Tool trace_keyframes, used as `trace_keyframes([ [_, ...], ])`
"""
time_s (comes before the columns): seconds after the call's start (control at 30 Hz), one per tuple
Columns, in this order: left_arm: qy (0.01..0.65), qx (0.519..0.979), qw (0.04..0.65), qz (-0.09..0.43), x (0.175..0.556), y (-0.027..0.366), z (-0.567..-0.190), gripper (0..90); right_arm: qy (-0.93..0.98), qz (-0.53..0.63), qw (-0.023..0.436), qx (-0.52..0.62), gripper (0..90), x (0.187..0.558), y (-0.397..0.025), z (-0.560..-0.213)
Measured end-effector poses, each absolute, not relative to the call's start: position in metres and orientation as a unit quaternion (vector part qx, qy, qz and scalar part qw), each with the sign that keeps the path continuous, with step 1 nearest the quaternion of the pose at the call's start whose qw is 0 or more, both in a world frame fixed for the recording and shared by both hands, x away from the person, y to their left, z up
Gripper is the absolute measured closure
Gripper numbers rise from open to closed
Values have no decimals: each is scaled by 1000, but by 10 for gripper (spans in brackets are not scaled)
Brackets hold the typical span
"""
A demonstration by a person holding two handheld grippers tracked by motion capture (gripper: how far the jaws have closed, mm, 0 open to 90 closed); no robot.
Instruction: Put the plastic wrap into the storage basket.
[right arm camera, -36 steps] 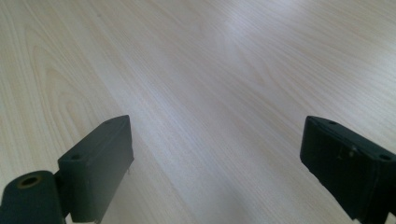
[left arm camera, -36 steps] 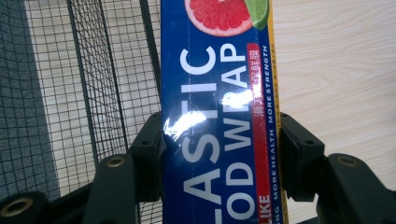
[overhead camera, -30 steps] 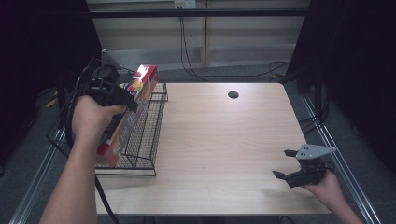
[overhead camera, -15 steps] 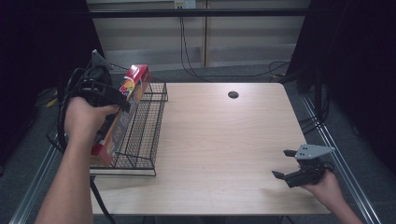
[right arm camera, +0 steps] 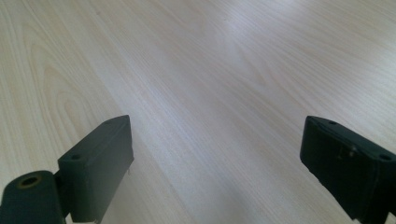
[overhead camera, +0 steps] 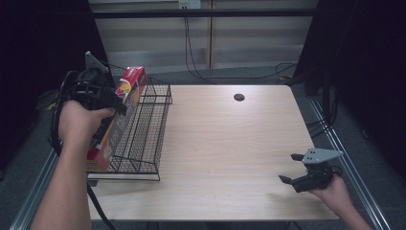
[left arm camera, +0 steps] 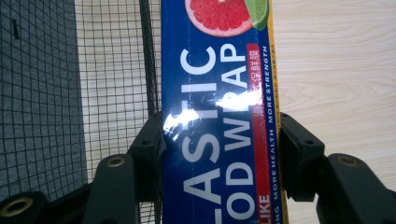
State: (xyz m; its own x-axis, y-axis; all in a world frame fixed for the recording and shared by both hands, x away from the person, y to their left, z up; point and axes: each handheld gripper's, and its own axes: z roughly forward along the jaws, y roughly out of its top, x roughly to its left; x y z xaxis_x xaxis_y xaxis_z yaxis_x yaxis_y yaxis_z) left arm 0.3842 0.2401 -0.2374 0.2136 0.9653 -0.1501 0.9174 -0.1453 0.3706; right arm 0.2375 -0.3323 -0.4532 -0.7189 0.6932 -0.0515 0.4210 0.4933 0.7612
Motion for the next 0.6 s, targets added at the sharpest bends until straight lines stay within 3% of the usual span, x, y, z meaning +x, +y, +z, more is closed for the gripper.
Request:
trace_keyframes([
  [0.6, 634, 745, 196, 66, 382, 254, -235, 442, 846, 379, 179, 330, 93, 237, -332, -453],
])
